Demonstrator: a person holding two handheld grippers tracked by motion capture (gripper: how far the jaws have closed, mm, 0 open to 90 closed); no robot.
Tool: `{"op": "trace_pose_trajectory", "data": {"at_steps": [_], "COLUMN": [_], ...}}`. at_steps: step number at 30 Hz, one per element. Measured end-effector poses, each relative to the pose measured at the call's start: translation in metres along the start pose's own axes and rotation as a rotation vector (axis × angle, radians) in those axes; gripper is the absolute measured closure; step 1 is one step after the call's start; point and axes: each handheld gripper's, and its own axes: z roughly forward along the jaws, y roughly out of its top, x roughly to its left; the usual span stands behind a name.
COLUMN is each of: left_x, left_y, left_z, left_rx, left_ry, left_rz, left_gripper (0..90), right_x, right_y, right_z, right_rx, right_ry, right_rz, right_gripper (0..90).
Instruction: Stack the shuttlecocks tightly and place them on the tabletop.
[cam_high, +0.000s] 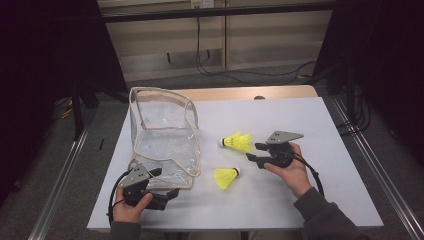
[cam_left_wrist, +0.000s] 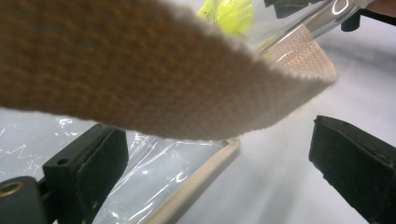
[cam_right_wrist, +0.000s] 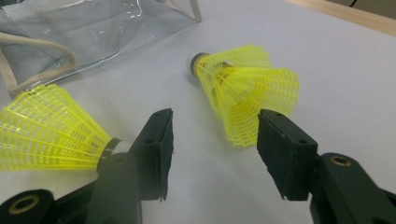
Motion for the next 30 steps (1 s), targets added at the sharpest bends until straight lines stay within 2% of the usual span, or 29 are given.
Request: {"op": "trace_pose_trajectory", "data": {"at_steps": [7, 16, 24, 30], "left_x": [0.0, -0.001, -0.002, -0.002], "left_y": [0.0, 0.0, 0.0, 0.0], "left_z": [-0.001, -0.001, -0.002, -0.001], "left_rx": [0.002, 0.002, 0.004, 0.002], "left_ry": [-0.002, -0.004, -0.001, -0.002], "left_rz": [0.003, 0.002, 0.007, 0.006], "left_gripper": [4.6, 4.6, 4.6, 4.6], "right_x": [0.007, 0.003, 0.004, 0.012], "right_y": [0.002, -0.003, -0.004, -0.001], "right_z": [-0.008, -0.017, -0.021, -0.021], "right_rx": [-0.009, -0.009, -0.002, -0.01], "right_ry": [0.009, 0.016, 0.021, 0.038], "right_rz": [-0.014, 0.04, 0.046, 0.036], "right_gripper": [35.6, 23.8, 19.0, 17.2]}}
